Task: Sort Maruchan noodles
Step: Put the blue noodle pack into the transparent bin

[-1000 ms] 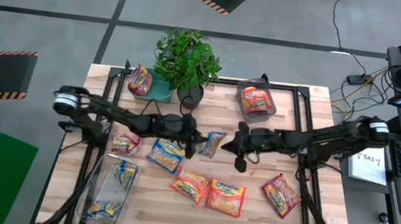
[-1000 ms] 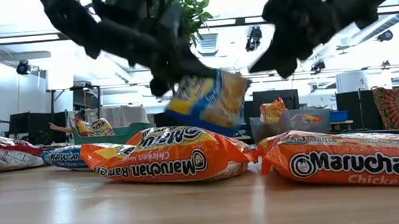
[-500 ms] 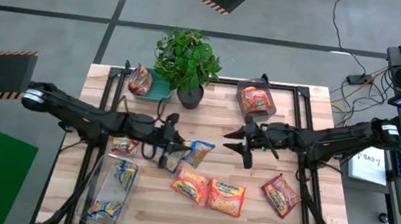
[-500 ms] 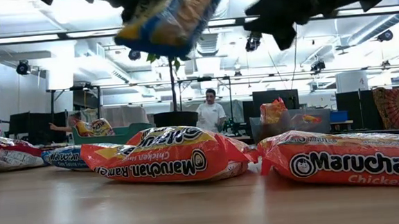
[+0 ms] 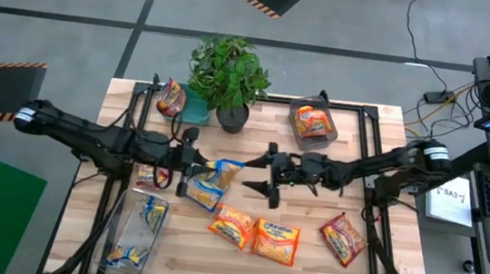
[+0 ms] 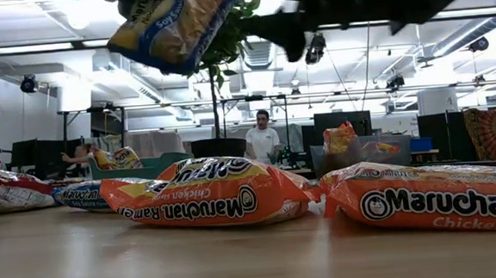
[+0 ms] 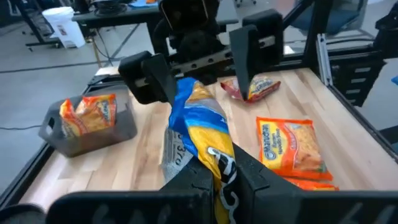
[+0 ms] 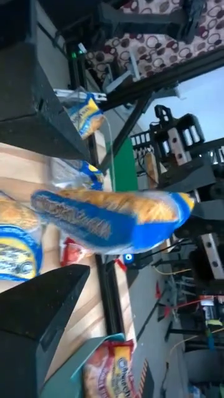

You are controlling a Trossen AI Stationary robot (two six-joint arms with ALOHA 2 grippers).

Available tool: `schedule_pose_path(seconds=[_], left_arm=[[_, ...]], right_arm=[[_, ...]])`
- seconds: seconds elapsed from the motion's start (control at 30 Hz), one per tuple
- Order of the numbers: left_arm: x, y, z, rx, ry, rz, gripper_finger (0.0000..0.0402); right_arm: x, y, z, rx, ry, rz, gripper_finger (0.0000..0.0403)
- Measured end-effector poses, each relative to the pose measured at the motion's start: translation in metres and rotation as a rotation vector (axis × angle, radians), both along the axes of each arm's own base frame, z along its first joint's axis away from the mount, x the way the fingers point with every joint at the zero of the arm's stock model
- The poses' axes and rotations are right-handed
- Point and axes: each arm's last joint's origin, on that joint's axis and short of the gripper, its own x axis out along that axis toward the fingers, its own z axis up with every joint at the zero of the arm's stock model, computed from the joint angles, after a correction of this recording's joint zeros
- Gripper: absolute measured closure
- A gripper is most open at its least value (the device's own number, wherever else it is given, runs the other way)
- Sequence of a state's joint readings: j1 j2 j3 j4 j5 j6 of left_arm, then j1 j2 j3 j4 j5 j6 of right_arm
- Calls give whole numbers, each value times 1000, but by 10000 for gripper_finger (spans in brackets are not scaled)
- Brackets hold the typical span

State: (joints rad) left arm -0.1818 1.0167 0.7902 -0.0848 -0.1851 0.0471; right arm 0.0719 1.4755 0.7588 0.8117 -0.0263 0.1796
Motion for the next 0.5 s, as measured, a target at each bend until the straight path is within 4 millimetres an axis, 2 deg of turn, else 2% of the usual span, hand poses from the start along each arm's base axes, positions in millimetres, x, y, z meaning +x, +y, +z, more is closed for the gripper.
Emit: schedule_pose_path(seconds=[0.23,0.5], left_arm=[[-7,1,3,1,5,-1,399],[-9,2,3,2,15,5,399]], right_arm=[[43,1,5,4,-7,-57,116],[74,2,13,-28,15,-73,135]])
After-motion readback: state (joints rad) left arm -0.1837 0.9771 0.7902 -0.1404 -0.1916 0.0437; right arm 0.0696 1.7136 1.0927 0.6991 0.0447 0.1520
